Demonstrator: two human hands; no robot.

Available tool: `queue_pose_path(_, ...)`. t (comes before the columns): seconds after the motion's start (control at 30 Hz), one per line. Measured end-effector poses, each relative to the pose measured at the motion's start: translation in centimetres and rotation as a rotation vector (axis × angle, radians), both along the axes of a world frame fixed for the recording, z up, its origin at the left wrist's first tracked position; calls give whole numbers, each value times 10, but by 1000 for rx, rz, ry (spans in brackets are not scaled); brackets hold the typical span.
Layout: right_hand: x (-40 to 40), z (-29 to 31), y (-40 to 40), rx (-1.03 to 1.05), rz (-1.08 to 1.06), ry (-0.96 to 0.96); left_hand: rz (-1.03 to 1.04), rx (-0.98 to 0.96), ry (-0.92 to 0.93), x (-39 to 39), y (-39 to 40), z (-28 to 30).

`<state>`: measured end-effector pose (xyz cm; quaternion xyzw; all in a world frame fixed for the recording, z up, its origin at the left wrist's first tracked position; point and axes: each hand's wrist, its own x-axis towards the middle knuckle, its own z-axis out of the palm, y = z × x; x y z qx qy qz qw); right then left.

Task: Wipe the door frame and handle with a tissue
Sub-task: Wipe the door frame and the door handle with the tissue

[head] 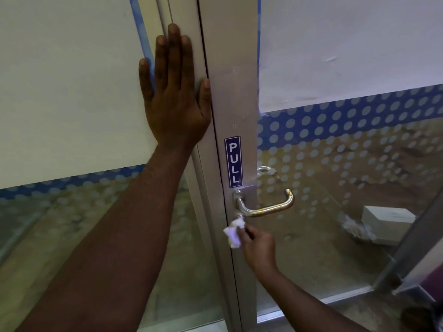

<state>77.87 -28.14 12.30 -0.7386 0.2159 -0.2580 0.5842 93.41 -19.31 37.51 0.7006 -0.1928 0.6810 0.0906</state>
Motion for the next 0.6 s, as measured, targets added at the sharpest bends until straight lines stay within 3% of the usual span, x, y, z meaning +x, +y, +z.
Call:
queue_pose_path(0.1,12,-2,-16,364,-126,-72,14,-6,-18,2,-1,-1)
queue_pose_path(0.23,30,5,-22,556,-170,-237,18,0,-27,2,-1,-1)
queue_pose_path(0.37,47,4,-23,739,-140,-246,23,-3,-41,7,-1,-1)
queue_pose_path(0.5,51,1,-30,698,-57,-252,26,-8,-48,8,-3,-2)
queue_pose_path(0.6,50,2,-29,551,-88,-273,26,-14,-48,8,-3,-1)
